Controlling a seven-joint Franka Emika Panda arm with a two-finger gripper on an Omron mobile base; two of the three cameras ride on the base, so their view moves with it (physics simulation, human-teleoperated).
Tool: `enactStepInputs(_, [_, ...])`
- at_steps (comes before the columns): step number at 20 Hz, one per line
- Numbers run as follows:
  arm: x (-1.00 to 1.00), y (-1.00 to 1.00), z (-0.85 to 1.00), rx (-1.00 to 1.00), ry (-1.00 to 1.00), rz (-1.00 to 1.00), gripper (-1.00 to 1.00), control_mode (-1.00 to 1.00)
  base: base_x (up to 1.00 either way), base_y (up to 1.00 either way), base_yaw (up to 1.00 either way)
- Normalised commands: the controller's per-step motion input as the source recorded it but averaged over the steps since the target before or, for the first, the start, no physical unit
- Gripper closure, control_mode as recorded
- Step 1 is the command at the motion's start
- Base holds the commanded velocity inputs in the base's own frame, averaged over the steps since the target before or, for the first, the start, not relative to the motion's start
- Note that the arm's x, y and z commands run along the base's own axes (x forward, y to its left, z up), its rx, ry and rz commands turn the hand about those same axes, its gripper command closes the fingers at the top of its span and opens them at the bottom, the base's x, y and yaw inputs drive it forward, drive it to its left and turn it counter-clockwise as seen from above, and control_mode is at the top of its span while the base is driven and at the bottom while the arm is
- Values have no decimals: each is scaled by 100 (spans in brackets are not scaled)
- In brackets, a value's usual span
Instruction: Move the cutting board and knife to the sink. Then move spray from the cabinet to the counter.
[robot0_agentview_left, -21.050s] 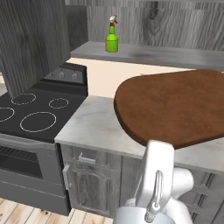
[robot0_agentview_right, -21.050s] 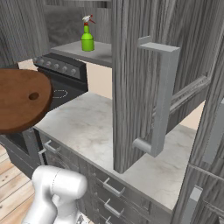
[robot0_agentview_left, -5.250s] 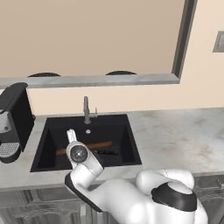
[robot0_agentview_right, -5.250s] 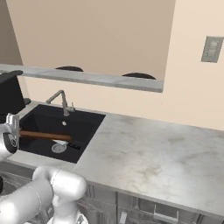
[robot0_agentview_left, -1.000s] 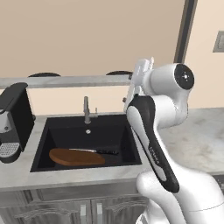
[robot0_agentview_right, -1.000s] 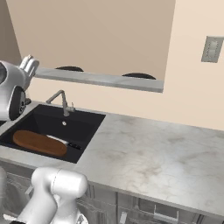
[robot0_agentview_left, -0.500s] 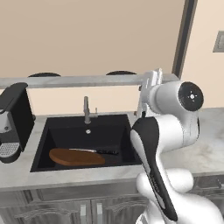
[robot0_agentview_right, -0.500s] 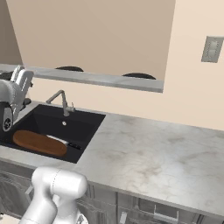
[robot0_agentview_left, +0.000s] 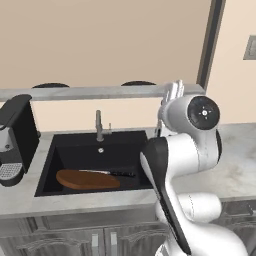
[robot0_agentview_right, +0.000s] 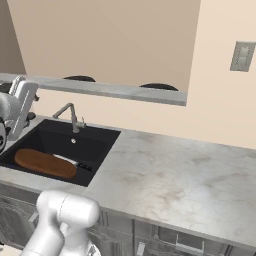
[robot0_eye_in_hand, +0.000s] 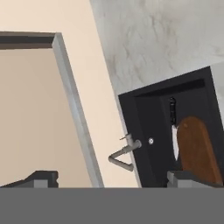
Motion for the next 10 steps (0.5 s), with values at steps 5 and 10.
enactStepInputs(5, [-15, -25, -14, 0, 0, 18, -100, -100, 0, 0, 0])
enactStepInputs(10, [-28, -16, -9, -3, 0, 15, -100, -100, 0, 0, 0])
